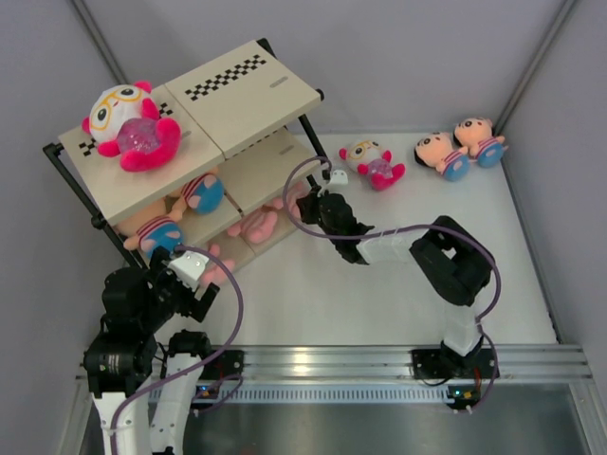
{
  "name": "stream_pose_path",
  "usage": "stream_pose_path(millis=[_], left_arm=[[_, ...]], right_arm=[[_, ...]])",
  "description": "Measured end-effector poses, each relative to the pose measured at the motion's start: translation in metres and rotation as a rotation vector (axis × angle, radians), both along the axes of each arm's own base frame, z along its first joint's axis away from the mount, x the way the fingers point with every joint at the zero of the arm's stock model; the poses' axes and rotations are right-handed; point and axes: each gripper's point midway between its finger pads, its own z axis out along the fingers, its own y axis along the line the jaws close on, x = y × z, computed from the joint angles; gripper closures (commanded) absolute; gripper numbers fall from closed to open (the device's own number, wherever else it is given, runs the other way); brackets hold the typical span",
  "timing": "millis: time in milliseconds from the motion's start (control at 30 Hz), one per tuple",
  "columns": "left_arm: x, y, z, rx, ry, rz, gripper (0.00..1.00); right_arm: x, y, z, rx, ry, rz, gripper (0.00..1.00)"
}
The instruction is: Place and organize the stuffed toys onto the shelf
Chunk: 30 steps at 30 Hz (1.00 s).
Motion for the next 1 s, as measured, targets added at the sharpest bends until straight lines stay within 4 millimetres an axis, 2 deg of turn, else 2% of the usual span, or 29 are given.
stream_pose_path(millis=[67, 167, 200, 267, 400, 467, 600, 700, 767, 800, 900, 1000], left_arm=[[-0.001, -0.001, -0.001, -0.002, 0.006, -0.002, 0.05], [-0.003, -0.002, -0.001, -0.005, 0.011, -0.008, 0.05], [-0.003, -0.002, -0.001, -0.006, 0.01, -0.008, 0.05], [-0.003, -0.002, -0.001, -0.006, 0.012, -0.009, 0.05], [-0.004, -0.002, -0.002, -0.007, 0.019, -0.01, 0.05], [-0.004, -0.002, -0.003, -0.008, 0.019, -0.01, 0.05], [-0.006, -0.002, -0.004, -0.003, 0.025, -0.014, 0.05], [-0.008, -0.002, -0.007, 0.01, 0.034, -0.022, 0.05], [-0.011, -0.001, -0.01, 0.023, 0.046, -0.03, 0.04], [-0.013, -0.001, -0.012, 0.034, 0.051, -0.035, 0.03], [-0.02, 0.002, -0.014, 0.064, 0.04, -0.038, 0.01], [-0.028, 0.006, -0.015, 0.089, 0.019, -0.033, 0.01]], right_arm=[[-0.001, 0.007, -0.006, 0.016, 0.016, -0.004, 0.9], [-0.002, 0.008, -0.012, 0.033, 0.04, -0.015, 0.68], [-0.002, 0.008, -0.012, 0.039, 0.043, -0.018, 0.53], [-0.001, 0.009, -0.009, 0.056, 0.039, -0.018, 0.4], [-0.015, -0.001, -0.002, 0.044, 0.031, 0.004, 0.24], [-0.025, -0.012, 0.011, 0.032, 0.019, 0.016, 0.21], [-0.044, -0.04, 0.07, 0.065, -0.06, 0.038, 0.16], [-0.052, -0.078, 0.118, 0.11, -0.129, 0.03, 0.16], [-0.041, -0.115, 0.142, 0.132, -0.164, -0.02, 0.17], [-0.029, -0.139, 0.148, 0.137, -0.17, -0.064, 0.17], [0.006, -0.204, 0.139, 0.118, -0.138, -0.19, 0.16], [0.045, -0.258, 0.105, 0.094, -0.03, -0.292, 0.17]])
